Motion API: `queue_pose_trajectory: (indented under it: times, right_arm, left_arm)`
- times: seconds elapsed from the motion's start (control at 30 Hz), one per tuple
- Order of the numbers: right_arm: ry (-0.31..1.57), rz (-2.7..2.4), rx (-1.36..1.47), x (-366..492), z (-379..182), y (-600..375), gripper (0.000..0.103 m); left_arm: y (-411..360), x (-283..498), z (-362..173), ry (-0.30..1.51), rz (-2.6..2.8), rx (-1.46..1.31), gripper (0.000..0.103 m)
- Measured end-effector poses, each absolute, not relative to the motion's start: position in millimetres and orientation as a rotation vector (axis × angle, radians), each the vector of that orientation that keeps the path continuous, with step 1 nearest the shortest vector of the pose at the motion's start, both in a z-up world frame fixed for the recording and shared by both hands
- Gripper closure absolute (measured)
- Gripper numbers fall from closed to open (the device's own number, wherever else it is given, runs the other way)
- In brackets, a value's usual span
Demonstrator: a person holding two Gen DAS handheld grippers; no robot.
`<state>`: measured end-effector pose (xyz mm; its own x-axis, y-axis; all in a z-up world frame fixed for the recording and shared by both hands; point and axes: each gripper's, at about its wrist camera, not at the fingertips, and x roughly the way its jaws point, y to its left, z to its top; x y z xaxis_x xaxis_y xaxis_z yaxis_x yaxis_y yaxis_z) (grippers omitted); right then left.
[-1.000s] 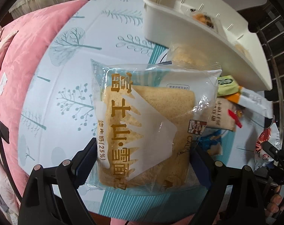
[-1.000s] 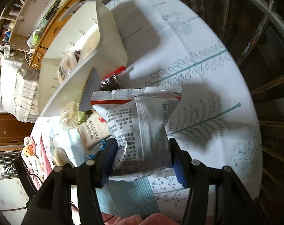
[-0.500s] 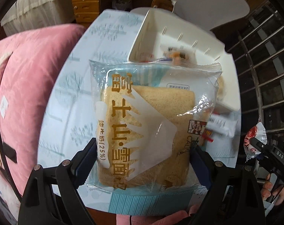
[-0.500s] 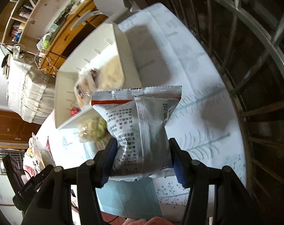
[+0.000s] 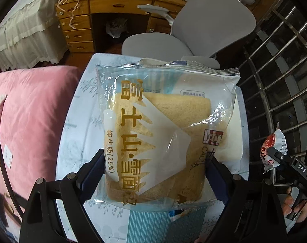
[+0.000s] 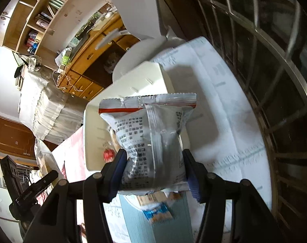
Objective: Organize snacks
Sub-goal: 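Lift and carry both held bags over the white tray, then open both tools to release the bags into the tray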
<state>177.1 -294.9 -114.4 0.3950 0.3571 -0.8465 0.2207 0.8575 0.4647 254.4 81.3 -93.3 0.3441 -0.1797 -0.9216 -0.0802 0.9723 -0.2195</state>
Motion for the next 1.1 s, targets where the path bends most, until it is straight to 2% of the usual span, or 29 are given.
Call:
queue_pose_trajectory:
  times: [0.4,0.53,0.73,1.1]
  right_arm:
    - [1.133,0.125,0.575,213.0,-132.6,-263.3,0.045]
    - [1.183,0.113,0.581,217.9,-151.2,-259.6,0.037]
    - [1.199,0.094,0.575,214.3,-157.2,-263.9,0.036]
    - [1.154,0.134,0.521,185.7,-134.6,-271.8,0.036]
  left_arm:
    - [65.6,312.9,-147.5,1.293,-0.171,-0.312,0.011]
    - [62.2,318.0,-163.8,1.337,-0.181,-0.355,0.010]
    - [54.8,316.1,-158.8,1.320,-0.193,-0.335,0.010]
    - [41.1,276.8,-136.7,1.307,-0.213,-0.328,0.010]
